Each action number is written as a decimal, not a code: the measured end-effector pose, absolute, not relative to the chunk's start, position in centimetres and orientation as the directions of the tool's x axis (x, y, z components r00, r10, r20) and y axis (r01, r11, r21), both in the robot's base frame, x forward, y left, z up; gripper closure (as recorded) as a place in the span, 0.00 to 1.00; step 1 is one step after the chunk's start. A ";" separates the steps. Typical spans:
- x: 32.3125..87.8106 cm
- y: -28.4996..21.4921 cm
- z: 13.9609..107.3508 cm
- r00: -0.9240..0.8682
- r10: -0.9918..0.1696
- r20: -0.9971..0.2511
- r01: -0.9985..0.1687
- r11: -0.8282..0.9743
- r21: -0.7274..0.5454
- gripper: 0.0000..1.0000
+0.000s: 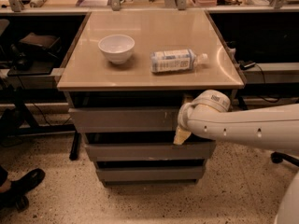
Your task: Open top drawer
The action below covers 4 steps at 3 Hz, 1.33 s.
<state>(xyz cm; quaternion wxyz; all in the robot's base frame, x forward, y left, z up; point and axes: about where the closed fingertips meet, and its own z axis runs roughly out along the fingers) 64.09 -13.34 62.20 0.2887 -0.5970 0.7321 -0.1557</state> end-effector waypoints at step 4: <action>64.1 -13.3 62.2 -0.120 -0.964 -0.237 -0.784 0.239 -0.573 0.89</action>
Offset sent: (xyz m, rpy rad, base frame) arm 0.0000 0.0000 0.0000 0.0000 0.0000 0.0000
